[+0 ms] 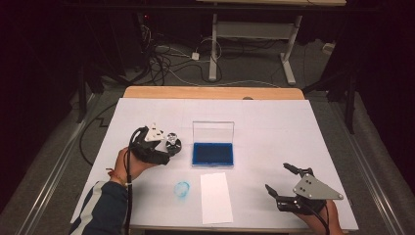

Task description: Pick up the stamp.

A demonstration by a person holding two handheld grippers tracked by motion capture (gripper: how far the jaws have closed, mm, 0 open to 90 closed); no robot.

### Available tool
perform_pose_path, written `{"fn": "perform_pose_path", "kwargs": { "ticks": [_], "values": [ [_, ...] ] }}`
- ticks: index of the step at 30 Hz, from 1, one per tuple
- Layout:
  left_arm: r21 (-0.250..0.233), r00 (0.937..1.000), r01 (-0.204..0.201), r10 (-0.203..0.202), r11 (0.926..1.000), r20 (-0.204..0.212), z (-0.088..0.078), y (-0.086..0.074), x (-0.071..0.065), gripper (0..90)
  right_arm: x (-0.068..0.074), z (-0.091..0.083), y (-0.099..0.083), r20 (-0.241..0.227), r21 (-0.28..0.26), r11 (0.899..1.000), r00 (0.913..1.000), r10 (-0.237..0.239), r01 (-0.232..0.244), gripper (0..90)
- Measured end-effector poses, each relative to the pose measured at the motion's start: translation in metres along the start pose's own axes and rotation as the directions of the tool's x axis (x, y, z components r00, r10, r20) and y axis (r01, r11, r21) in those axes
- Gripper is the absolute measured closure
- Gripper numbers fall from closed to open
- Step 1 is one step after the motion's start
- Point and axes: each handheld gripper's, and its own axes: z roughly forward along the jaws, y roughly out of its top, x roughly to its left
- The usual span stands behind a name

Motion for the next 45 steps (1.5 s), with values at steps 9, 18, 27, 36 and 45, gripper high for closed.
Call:
{"fn": "perform_pose_path", "kwargs": {
  "ticks": [9,18,27,36,45],
  "values": [
    [0.008,0.9994,0.027,-0.027,0.9996,0.022,0.013,0.005,0.014,18.9,0.002,0.003,0.000,-0.015,0.022,1.000,0.9999,-0.004,0.004,18.2],
    [0.064,0.9975,0.058,-0.061,0.9963,0.036,0.027,0.010,0.024,21.4,0.002,0.005,-0.002,-0.024,0.041,0.999,0.9997,-0.003,0.004,19.3],
    [0.166,0.9906,0.067,-0.085,0.9839,0.107,0.042,0.019,0.035,33.7,0.001,0.006,-0.003,-0.033,0.053,0.999,0.9995,0.002,0.000,19.6],
    [0.206,0.9869,0.044,-0.074,0.9776,0.143,0.046,0.027,0.041,38.4,0.001,0.007,-0.003,-0.050,0.063,0.998,0.9988,0.003,0.000,19.7],
    [0.195,0.9816,0.050,-0.084,0.9795,0.171,0.047,0.027,0.041,51.6,0.001,0.007,-0.004,-0.056,0.069,0.998,0.9984,0.001,0.002,20.4]
  ]
}}
